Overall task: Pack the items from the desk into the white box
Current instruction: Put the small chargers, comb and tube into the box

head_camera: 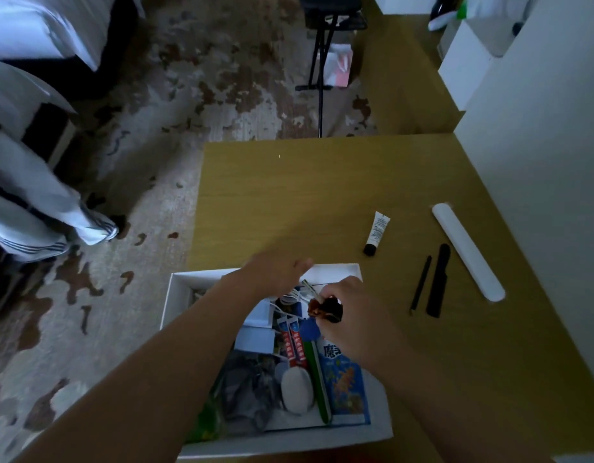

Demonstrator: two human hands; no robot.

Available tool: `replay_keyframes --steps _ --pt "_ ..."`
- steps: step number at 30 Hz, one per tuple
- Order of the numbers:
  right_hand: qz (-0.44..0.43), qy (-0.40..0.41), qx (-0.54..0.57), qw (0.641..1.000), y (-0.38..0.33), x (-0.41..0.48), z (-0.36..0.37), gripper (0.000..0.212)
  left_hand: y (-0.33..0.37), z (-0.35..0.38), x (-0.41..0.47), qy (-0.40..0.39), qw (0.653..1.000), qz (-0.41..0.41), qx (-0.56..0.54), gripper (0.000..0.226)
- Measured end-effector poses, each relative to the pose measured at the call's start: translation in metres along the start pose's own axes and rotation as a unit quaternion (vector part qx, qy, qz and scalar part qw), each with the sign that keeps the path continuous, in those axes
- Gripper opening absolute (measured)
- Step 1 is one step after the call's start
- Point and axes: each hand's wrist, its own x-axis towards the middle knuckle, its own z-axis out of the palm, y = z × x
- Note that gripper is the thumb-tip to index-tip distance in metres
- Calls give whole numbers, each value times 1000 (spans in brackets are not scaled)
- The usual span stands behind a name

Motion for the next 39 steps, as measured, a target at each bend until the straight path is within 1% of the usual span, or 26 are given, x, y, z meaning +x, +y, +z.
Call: replay_keyframes --steps 2,4,5,6,8,10,12,15,17,19,20,21,23,25,26,28,31,32,34,35,39 --pt "20 -37 -8 999 -8 4 12 19 0 -1 1 -6 1000 -4 -4 51" --pt "48 -85 -2 995 -15 8 24 6 0 -1 3 -11 1000 -7 1 49" --pt "62 -103 -2 993 -17 8 31 10 0 -1 2 -7 1000 -5 2 50" --pt "78 -112 2 991 -19 7 38 11 1 -1 2 -1 1000 -2 2 49" --pt "112 -112 13 987 -21 6 48 7 1 -2 0 8 1000 7 4 47" --pt "140 -118 2 983 -23 4 55 11 2 -3 0 1 1000 13 12 44" --pt "153 -126 -16 980 -25 1 60 9 2 -5 -2 -1 1000 16 20 44" --pt "140 -113 -69 981 -28 -3 67 27 3 -6 -3 1 999 24 29 41" --pt "133 -135 -73 979 -29 -5 69 36 3 -6 -3 -2 999 22 29 41" --pt "132 -173 -54 975 -30 -8 69 37 3 -6 -3 -8 999 21 36 43" --pt "128 -176 -44 975 -31 -9 69 33 3 -6 -3 -8 999 22 40 43" --pt "119 -168 -36 978 -32 -11 68 28 3 -5 -3 -5 999 24 42 44" --pt "93 -126 -15 987 -32 -13 61 24 4 -5 -4 5 999 24 34 45" --pt "63 -73 24 995 -29 -15 46 22 5 -6 -4 -2 999 27 17 47" --pt "51 -43 41 997 -27 -16 36 18 6 -7 -4 -10 999 30 3 48" --pt "60 34 74 995 -16 -17 11 10 9 -9 0 -19 998 41 -33 44" --pt "136 144 86 976 13 -17 -24 10 23 -13 9 7 998 37 -41 37" --pt "165 173 94 967 25 -15 -33 8 30 -15 10 21 998 35 -39 37" --pt "225 210 123 944 51 -11 -49 5 49 -19 15 42 996 59 -47 31" --pt "250 212 132 935 65 -9 -55 5 60 -20 18 54 995 70 -49 27" --pt "327 178 155 915 124 -3 -61 11 114 -16 34 94 993 70 -32 22"
